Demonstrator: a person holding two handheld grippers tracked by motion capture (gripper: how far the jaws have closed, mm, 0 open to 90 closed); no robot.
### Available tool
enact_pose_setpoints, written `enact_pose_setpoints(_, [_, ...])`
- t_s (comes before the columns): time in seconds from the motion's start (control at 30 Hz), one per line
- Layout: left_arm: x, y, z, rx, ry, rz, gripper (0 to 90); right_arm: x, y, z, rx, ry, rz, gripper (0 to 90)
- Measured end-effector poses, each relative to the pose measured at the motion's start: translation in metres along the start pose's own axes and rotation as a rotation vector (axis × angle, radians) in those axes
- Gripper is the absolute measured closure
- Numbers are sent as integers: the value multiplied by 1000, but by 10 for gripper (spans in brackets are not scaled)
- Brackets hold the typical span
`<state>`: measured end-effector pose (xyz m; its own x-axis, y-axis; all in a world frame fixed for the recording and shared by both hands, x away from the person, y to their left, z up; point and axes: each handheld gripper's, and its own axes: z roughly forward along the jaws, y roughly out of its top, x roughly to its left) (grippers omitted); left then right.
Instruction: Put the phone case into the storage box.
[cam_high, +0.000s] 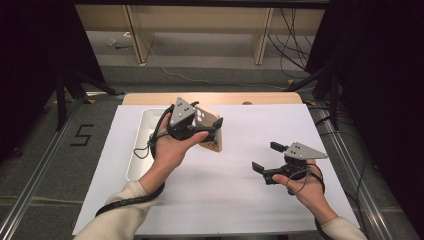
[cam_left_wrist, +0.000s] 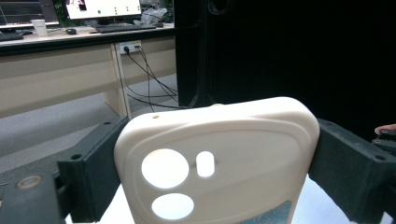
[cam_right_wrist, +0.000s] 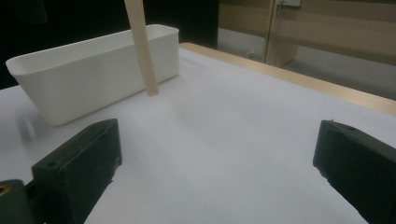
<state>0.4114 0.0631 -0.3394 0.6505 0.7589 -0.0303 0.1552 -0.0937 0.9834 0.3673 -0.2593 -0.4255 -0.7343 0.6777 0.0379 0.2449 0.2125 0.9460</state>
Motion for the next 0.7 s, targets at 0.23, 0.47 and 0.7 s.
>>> enact_pose_setpoints(0.23, [4,0,-3,-1,10,0,103,-1,-1,-3,-2,-3,4,22])
enact_pose_setpoints(0.47, [8,1,-5,-3,18,4,103,-3,-3,-6,-1,-9,8,22])
enact_pose_setpoints(0.7, [11,1,-7,-5,26,1,103,-5,-4,-8,-2,-12,12,22])
